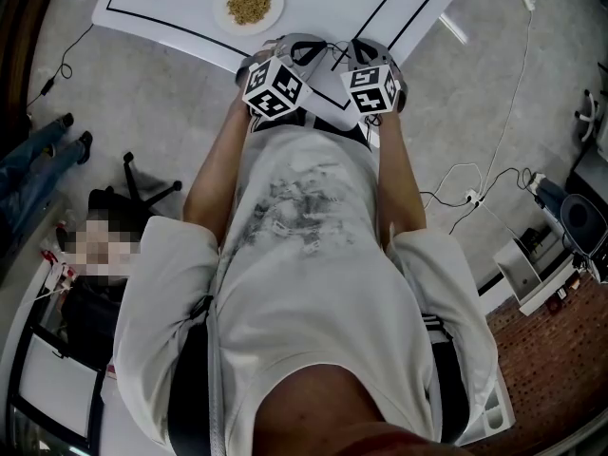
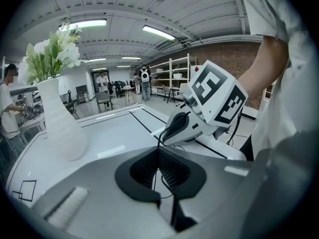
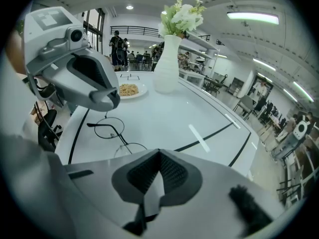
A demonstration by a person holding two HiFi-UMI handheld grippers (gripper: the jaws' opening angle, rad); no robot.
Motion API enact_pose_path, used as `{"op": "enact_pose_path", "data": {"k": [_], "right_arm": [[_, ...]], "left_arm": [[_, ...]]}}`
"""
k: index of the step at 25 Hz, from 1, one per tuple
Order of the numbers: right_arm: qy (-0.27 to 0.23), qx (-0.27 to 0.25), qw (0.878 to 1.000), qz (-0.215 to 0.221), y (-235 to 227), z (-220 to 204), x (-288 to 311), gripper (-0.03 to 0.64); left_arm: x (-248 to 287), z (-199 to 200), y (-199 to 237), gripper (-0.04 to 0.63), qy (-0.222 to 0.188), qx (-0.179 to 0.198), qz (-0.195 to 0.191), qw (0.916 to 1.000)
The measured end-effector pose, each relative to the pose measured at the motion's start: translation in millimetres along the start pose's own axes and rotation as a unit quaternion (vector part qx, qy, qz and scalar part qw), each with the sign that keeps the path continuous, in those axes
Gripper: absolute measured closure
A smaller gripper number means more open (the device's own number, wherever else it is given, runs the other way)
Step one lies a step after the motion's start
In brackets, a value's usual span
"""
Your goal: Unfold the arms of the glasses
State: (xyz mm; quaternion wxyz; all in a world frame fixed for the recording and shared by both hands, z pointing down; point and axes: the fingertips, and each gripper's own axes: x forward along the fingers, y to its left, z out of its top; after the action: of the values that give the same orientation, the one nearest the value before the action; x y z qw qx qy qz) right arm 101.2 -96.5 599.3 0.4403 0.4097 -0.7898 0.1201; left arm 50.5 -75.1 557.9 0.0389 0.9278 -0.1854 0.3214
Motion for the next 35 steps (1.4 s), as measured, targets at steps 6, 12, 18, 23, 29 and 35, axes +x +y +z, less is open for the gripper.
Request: {"op": "enact_pose_path", "data": {"k": [6, 12, 18, 23, 29, 35], "right_arm": [[0.005, -0.006, 1.0, -0.01, 1.5, -1.1, 3.8, 0.6], [0.007, -0.01, 1.0, -0.018, 1.6, -1.5, 1.3, 0.6], [-0.023, -0.008, 0.999, -0.029, 4.9, 5.0, -13.5, 0.6], [-0.052, -0.035, 0.998, -0.014, 18.9, 14.4, -19.2, 0.6], [-0.046, -0.08, 0.996, 0.005, 39.0, 11.7, -12.3, 0.6], [-0.037, -0.095, 0.995, 0.003, 44.7, 8.0, -8.7, 0.6]], "left_arm": [[-10.7, -9.4, 9.0, 0.586, -0.001, -0.016, 0.012, 0.9998], [-17.7, -11.8, 6.7, 0.586, -0.004, -0.024, 0.017, 0.9995], [-18.9, -11.4, 3.8, 0.586, -0.008, -0.024, 0.014, 0.9996], [-18.1, -10.3, 7.0, 0.586, -0.015, -0.03, 0.016, 0.9993], [-18.3, -9.4, 13.6, 0.586, -0.022, -0.039, 0.022, 0.9987], [-23.0, -11.8, 16.4, 0.586, -0.025, -0.049, 0.03, 0.998]]}}
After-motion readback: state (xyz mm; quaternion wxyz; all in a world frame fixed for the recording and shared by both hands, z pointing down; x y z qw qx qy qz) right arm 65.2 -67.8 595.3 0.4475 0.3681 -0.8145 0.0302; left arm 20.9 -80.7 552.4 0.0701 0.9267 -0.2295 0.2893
